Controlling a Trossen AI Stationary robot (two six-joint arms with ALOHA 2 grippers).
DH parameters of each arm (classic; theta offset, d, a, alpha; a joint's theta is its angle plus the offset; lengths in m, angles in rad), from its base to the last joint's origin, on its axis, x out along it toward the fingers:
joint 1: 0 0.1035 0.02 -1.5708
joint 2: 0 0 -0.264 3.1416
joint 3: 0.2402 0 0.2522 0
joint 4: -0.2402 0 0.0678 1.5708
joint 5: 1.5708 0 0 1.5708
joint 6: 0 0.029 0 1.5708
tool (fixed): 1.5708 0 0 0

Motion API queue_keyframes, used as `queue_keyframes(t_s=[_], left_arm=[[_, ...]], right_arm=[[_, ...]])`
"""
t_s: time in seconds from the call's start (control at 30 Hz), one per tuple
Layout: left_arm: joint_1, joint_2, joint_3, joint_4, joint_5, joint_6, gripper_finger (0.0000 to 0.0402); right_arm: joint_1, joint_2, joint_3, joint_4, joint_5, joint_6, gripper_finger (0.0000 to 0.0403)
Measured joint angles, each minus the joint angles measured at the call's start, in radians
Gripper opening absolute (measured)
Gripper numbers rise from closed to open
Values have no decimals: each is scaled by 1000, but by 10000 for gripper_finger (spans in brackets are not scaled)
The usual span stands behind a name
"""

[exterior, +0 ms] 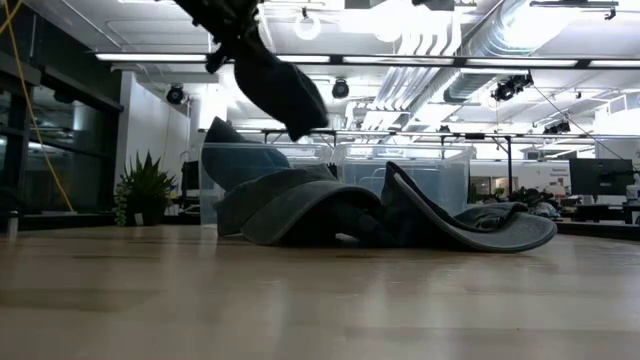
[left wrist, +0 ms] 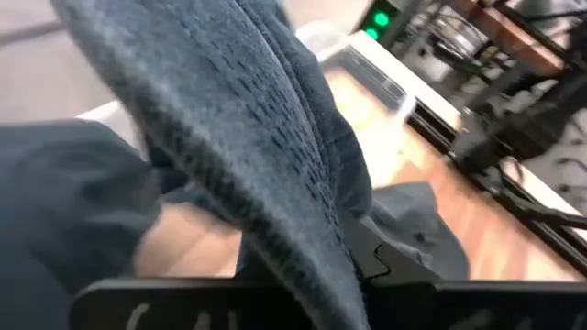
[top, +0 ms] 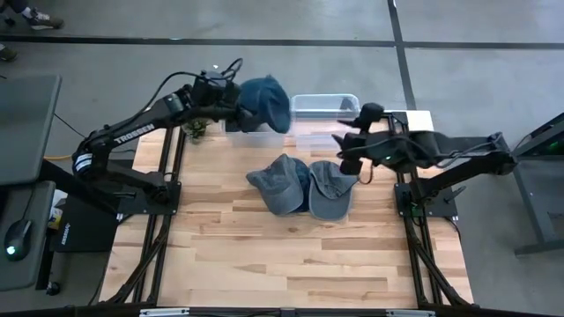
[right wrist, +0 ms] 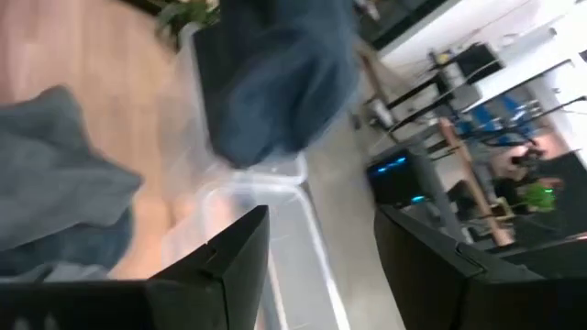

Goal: Pick & Place hat
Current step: Put the middle left blue cap into the left transparent bin

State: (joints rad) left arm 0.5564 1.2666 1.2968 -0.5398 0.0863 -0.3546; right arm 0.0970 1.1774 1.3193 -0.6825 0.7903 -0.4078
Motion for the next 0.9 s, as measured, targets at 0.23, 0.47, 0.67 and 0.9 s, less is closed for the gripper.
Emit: queue_keyframes(t_s=[0.23,0.47,0.67,0.9], left_arm=[[0,8,21,-70,-212,21,6],[-3,66,21,-110,-330,38,6],[-3,140,21,-113,-338,44,6],[0,200,20,-126,-301,-14,6]], right_arm=[[-30,0,-200,143,-5,10,193],[-55,0,-352,293,-9,8,193],[-58,-2,-412,357,-16,18,193],[-58,-2,-433,358,-16,46,193]])
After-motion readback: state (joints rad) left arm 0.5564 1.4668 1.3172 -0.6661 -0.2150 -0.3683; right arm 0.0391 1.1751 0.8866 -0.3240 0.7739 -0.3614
